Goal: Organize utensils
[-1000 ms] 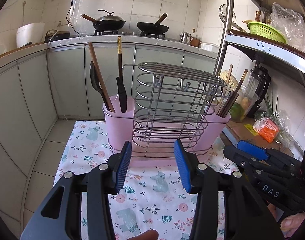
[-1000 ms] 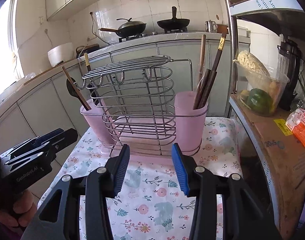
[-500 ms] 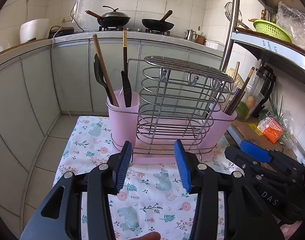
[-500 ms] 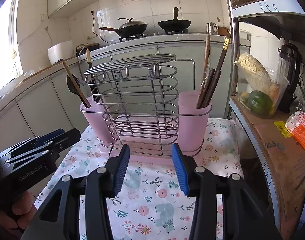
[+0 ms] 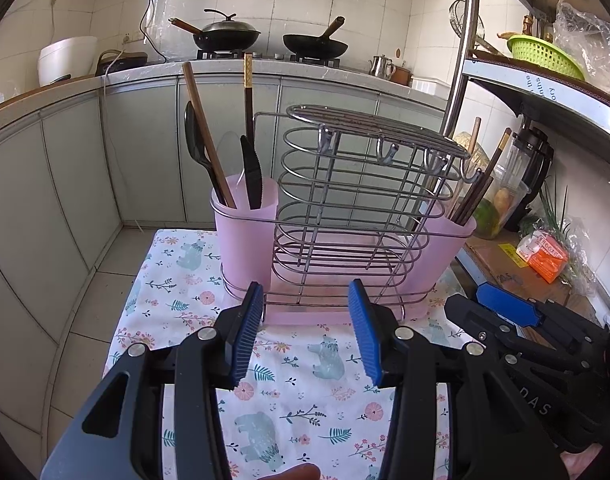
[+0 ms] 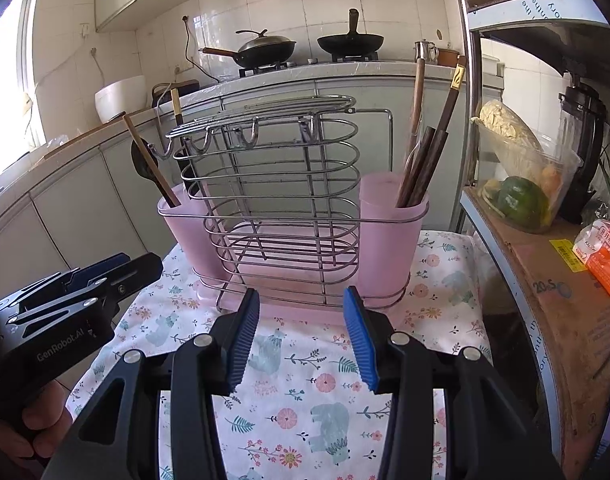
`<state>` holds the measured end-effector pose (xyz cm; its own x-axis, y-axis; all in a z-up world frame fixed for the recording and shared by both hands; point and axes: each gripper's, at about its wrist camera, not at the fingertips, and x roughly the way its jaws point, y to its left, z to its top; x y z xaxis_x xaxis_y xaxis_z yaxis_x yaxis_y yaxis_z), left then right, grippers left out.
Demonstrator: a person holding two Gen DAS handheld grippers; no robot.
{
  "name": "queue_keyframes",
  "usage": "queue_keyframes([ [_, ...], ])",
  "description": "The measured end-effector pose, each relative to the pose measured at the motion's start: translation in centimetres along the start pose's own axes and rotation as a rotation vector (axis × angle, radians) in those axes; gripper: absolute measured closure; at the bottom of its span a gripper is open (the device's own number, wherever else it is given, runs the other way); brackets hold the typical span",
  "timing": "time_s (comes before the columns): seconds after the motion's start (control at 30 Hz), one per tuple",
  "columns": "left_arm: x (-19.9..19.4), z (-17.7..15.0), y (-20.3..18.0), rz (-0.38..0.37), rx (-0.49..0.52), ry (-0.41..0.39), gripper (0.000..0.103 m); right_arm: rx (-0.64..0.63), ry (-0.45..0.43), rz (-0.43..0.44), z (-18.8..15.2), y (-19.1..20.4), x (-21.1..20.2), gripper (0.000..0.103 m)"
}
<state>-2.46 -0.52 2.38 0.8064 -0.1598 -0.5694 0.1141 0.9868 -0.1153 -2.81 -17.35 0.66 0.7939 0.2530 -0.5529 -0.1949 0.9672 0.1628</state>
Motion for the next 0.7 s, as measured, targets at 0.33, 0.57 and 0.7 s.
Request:
queue_keyframes([
  [0.33, 0.10, -0.09, -0.28, -0.001, 0.007, 0.002, 0.058, 0.001, 0.002, 0.002, -0.06, -0.02, 0.09, 0.060],
  [0.57, 0.10, -0.12, -0.29, -0.001, 0.007, 0.002, 0.058, 0.003, 0.002, 0.002, -0.07, -0.01, 0.09, 0.060],
  [0.7, 0.08, -0.09, -0.33, -0.002, 0.007, 0.003, 0.058, 0.001, 0.003, 0.001, -0.05, 0.01, 0.09, 0.060],
])
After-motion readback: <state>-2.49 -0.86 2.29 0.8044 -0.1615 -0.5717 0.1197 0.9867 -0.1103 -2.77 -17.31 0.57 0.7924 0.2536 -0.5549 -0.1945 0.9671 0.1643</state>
